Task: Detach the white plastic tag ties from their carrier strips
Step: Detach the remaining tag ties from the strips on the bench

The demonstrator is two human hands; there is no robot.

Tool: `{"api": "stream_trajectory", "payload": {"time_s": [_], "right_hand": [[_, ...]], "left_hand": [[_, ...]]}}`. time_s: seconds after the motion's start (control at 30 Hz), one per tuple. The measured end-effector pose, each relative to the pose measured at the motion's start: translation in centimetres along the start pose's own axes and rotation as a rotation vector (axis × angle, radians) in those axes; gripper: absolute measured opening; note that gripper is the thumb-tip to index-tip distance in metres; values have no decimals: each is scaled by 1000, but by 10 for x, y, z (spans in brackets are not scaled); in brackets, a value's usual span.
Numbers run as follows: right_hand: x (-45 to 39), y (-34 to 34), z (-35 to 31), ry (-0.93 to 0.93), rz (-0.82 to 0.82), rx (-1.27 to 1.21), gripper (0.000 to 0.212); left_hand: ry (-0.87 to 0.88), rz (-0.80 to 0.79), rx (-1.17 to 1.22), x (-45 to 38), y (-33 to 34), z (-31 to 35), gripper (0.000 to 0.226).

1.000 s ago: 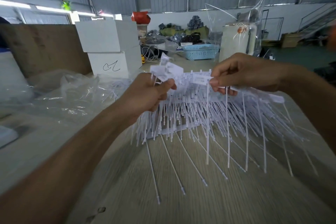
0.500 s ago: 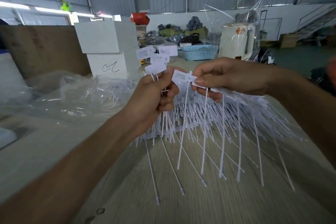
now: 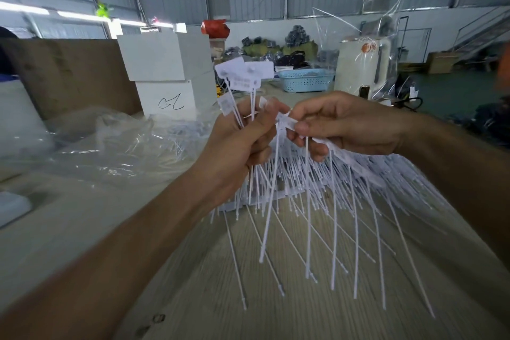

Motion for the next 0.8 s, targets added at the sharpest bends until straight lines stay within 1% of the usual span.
{"api": "stream_trajectory", "payload": {"time_s": [0.1,0.13,0.23,0.3,0.37,0.47,0.57,0.63,0.73,0.8], "right_hand": [[-2,4,-3,7,44,266,14],[-3,7,-4,5,60,311,17],[-5,12,-11,-5,137,376,23],[-5,14,-14,-18,167,445,19],[-5,16,-14,-9,170,442,14],[-4,19,-14,-26,192,429,14],[-6,17,-19,-76,212,473,13],[-5,15,-19,-74,197,516,14],[-3,8,-13,-55,212,445,16],[-2,4,-9,-41,201,407,22]], "left_hand": [[-43,104,-57,-1,-1,-4,36],[-63,138,-72,-2,-2,-5,38],[-101,190,-68,-3,-2,-6,38],[-122,195,-69,-3,-1,-7,35],[-161,209,-42,-1,1,-8,35],[-206,260,42,-1,1,-9,37],[-173,231,137,-3,-2,-4,35],[-144,182,128,-4,-4,-1,26],[-135,91,83,-5,-5,0,15],[-157,61,100,-6,-7,-2,16]]}}
Point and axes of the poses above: each hand's wrist, its own x-axis away from the middle knuckle, its own y-axis out of the palm, z = x × y, the point moved 1 cm from there along -x, towards the middle knuckle, and after that the axes turned 2 degrees about x, right-handed, at the moved point
